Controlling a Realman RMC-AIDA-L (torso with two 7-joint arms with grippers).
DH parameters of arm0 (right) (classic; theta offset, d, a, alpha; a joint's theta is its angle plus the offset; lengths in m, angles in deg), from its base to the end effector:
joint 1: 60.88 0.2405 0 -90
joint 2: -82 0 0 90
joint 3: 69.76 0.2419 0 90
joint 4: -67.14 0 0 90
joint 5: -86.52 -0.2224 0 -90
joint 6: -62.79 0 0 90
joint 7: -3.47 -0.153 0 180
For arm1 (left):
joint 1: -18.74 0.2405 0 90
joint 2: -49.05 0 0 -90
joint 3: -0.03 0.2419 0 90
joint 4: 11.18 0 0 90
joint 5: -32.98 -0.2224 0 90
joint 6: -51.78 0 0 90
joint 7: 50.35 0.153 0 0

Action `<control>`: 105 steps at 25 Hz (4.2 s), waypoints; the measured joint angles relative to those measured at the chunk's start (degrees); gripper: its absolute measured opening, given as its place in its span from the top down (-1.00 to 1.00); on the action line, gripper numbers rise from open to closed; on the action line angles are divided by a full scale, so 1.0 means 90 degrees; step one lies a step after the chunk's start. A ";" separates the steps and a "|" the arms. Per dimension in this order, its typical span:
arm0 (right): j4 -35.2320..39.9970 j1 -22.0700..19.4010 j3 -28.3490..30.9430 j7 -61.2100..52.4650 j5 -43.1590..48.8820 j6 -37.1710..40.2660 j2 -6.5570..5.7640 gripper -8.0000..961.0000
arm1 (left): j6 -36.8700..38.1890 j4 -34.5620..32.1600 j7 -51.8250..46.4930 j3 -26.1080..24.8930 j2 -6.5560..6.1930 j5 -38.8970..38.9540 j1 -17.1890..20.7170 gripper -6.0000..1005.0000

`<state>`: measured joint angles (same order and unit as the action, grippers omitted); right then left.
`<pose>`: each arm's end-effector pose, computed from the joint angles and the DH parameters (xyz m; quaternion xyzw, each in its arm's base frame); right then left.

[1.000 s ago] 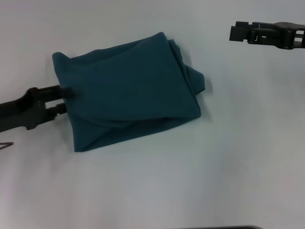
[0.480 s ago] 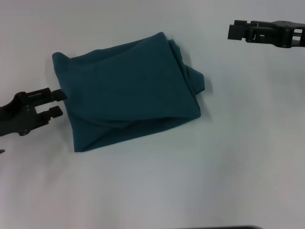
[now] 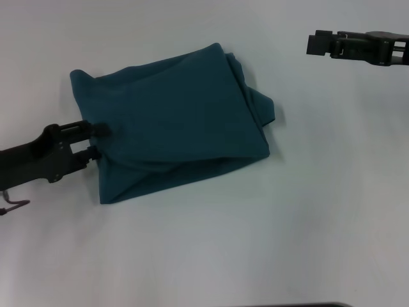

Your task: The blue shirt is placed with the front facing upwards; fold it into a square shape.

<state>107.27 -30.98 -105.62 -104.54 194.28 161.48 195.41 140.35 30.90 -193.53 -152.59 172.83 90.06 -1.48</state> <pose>0.2489 0.3407 0.0639 -0.8591 0.3907 0.3237 0.0676 -0.3202 0.2835 -0.0010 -0.5876 -0.7511 -0.2973 0.0474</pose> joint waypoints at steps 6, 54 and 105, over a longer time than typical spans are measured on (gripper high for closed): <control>-0.0007 -0.0002 -0.0001 0.0000 0.0000 -0.0050 -0.0002 -0.81 | -0.0429 -0.0245 -0.0015 0.0396 0.0006 -0.0007 -0.0161 -0.16; -0.0083 0.0037 -0.0001 -0.0078 0.0000 -0.0211 -0.0050 -0.81 | 0.0048 0.0137 -0.0237 0.0327 -0.0189 0.0278 -0.0052 -0.17; -0.0917 -0.0269 -0.1327 0.4454 0.0414 -0.0138 0.0715 -0.81 | 0.2343 -0.0134 0.9052 -0.0138 -0.0112 0.1106 0.0901 -0.23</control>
<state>99.02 -33.41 -117.56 -64.45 198.00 160.24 201.84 161.43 29.70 -112.06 -153.84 171.82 100.01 6.63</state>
